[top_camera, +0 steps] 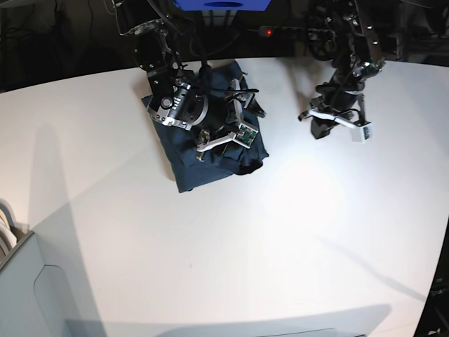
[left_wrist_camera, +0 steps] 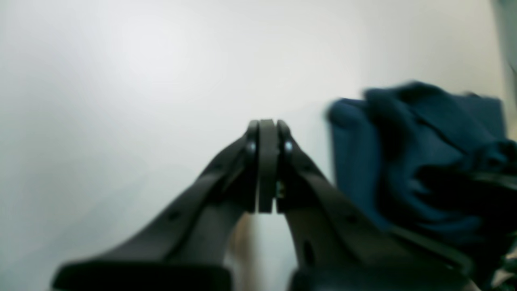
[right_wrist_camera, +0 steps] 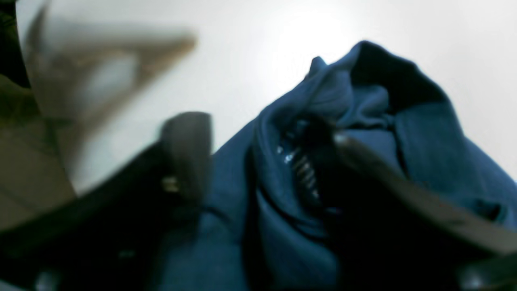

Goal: Fold the T-shirt properly
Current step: 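Fold the bundle's end with the right gripper over onto the rest, then release the folded end and lift the right gripper off the bundle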

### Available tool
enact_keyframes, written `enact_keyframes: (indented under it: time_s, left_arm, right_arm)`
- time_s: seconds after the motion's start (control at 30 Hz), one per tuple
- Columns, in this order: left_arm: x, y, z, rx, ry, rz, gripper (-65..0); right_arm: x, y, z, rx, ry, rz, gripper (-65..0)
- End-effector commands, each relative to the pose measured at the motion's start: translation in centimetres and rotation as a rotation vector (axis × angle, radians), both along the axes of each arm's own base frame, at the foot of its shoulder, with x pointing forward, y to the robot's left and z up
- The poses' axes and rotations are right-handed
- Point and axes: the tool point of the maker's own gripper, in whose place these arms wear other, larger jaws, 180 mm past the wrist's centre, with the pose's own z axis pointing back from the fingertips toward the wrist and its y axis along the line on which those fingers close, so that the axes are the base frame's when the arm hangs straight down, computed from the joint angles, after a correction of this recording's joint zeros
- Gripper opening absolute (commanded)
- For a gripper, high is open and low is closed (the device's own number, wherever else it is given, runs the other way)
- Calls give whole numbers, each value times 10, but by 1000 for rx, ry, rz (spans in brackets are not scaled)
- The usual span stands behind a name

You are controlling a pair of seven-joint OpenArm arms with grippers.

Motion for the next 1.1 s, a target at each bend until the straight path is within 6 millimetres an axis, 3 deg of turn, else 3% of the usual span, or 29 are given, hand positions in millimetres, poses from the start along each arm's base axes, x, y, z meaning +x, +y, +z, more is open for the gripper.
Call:
enact_keyframes:
  time_s: [0.0, 0.17, 0.3, 0.47, 0.7, 0.8, 0.97, 1.07]
  left_arm:
    - [7, 3, 16, 5, -59, 5, -650]
    - [5, 25, 21, 29, -70, 62, -650]
    - [6, 29, 22, 33, -74, 73, -650]
    - [7, 28, 23, 31, -77, 71, -650]
    - [12, 27, 26, 28, -89, 69, -650]
    - [12, 27, 26, 28, -89, 70, -650]
    - [11, 29, 25, 30, -88, 75, -650]
    - [11, 30, 26, 34, -88, 75, -650]
  right_arm:
    - [4, 9, 26, 72, -59, 11, -209]
    - [9, -11, 69, 107, -176, -61, -186]
    - [21, -37, 84, 102, -229, -146, -186]
    - [36, -66, 65, 60, -192, -231, -186]
    - [29, -62, 38, 25, -123, -189, -203]
    - [24, -55, 38, 28, -122, -162, -319]
    - [15, -49, 40, 39, -119, -147, -645]
    - [9, -46, 52, 53, -145, -142, -633]
